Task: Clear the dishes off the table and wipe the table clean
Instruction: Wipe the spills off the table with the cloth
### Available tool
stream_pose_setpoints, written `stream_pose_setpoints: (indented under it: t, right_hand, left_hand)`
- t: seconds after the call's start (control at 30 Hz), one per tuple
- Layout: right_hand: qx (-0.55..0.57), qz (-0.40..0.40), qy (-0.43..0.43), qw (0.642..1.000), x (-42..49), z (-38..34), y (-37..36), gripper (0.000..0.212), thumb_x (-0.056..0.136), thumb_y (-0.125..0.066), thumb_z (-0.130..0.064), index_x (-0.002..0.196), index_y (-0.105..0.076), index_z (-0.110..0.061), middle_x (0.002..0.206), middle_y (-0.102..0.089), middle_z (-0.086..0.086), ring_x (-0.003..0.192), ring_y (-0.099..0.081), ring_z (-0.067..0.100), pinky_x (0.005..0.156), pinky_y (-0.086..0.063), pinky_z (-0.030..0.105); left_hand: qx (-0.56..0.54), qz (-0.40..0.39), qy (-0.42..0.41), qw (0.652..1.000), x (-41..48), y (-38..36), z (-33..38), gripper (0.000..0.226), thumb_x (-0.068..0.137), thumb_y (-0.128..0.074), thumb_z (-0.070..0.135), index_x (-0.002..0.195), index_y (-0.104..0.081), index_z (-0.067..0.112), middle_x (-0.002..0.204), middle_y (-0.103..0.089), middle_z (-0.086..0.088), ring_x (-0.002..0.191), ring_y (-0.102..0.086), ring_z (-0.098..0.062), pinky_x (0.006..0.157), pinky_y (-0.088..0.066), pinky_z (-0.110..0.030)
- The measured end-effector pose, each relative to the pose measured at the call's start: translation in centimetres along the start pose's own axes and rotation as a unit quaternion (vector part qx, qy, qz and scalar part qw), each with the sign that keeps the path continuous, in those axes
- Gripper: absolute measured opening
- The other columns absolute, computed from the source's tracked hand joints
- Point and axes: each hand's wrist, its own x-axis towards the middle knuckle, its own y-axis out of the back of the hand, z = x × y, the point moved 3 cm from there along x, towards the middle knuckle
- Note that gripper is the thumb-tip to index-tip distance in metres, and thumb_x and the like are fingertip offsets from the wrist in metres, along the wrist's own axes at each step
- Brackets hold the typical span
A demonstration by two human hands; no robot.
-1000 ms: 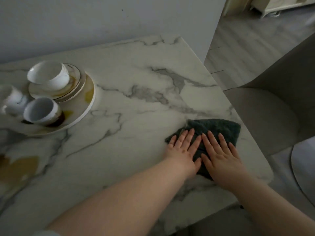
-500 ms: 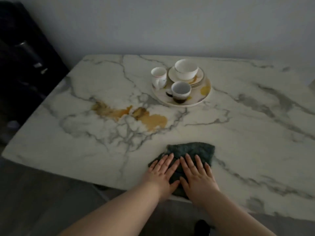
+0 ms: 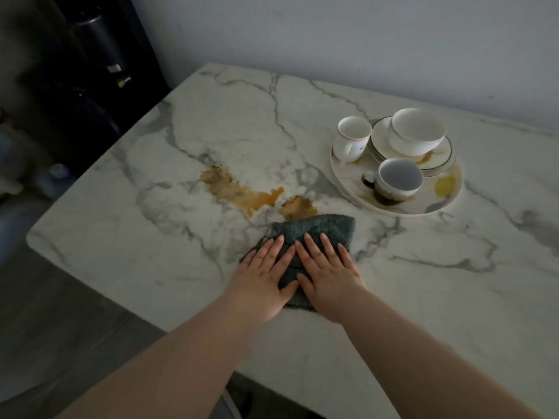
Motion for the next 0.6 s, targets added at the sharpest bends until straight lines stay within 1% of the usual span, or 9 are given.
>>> stream_pose_setpoints:
  t: [0.03, 0.17, 0.3, 0.43, 0.6]
  right_hand:
    - [-0.008, -0.002, 0.013, 1.0, 1.4, 0.5, 0.4, 0.064, 0.093, 0.001, -0.056, 0.151, 0.017, -0.033, 0.159, 0.023, -0.01, 0.145, 0.024, 0.017, 0.118, 0.011, 0.042]
    - [-0.02, -0.005, 0.049, 0.999, 6.0, 1.8, 2.4, 0.062, 0.1, -0.011, -0.052, 0.152, 0.014, -0.032, 0.159, 0.021, -0.009, 0.146, 0.022, 0.019, 0.119, 0.01, 0.041]
    - [-0.033, -0.014, 0.078, 0.996, 10.7, 3.0, 3.9, 0.062, 0.1, -0.014, -0.052, 0.152, 0.012, -0.034, 0.16, 0.018, -0.01, 0.147, 0.018, 0.019, 0.119, 0.007, 0.041]
    - [-0.042, -0.028, 0.085, 0.995, 13.8, 3.4, 4.9, 0.061, 0.1, -0.014, -0.052, 0.152, 0.013, -0.035, 0.16, 0.018, -0.011, 0.148, 0.017, 0.018, 0.12, 0.005, 0.041]
    - [-0.037, -0.038, 0.079, 0.995, 14.1, 3.3, 5.1, 0.061, 0.101, -0.016, -0.051, 0.152, 0.012, -0.035, 0.16, 0.018, -0.011, 0.148, 0.015, 0.019, 0.12, 0.004, 0.041]
  left_hand:
    - [-0.002, 0.001, 0.007, 1.0, 1.0, 0.3, -0.4, 0.069, 0.094, -0.013, 0.065, 0.148, 0.02, 0.038, 0.154, 0.032, 0.013, 0.144, 0.023, -0.008, 0.119, 0.006, -0.033]
    - [-0.001, 0.0, 0.048, 0.999, 4.5, 1.7, -1.6, 0.069, 0.094, -0.011, 0.065, 0.147, 0.023, 0.036, 0.154, 0.033, 0.01, 0.145, 0.022, -0.009, 0.12, 0.005, -0.035]
    - [-0.014, -0.017, 0.095, 0.995, 7.7, 3.0, -2.5, 0.07, 0.094, -0.011, 0.065, 0.146, 0.025, 0.036, 0.154, 0.034, 0.008, 0.145, 0.023, -0.01, 0.12, 0.005, -0.034]
    - [-0.017, -0.035, 0.121, 0.992, 10.0, 4.2, -3.4, 0.07, 0.094, -0.012, 0.064, 0.148, 0.023, 0.035, 0.155, 0.033, 0.007, 0.145, 0.022, -0.012, 0.121, 0.003, -0.036]
    - [-0.036, -0.036, 0.135, 0.99, 10.1, 4.2, -3.1, 0.069, 0.096, -0.013, 0.062, 0.148, 0.021, 0.034, 0.156, 0.031, 0.007, 0.146, 0.021, -0.012, 0.12, 0.003, -0.036]
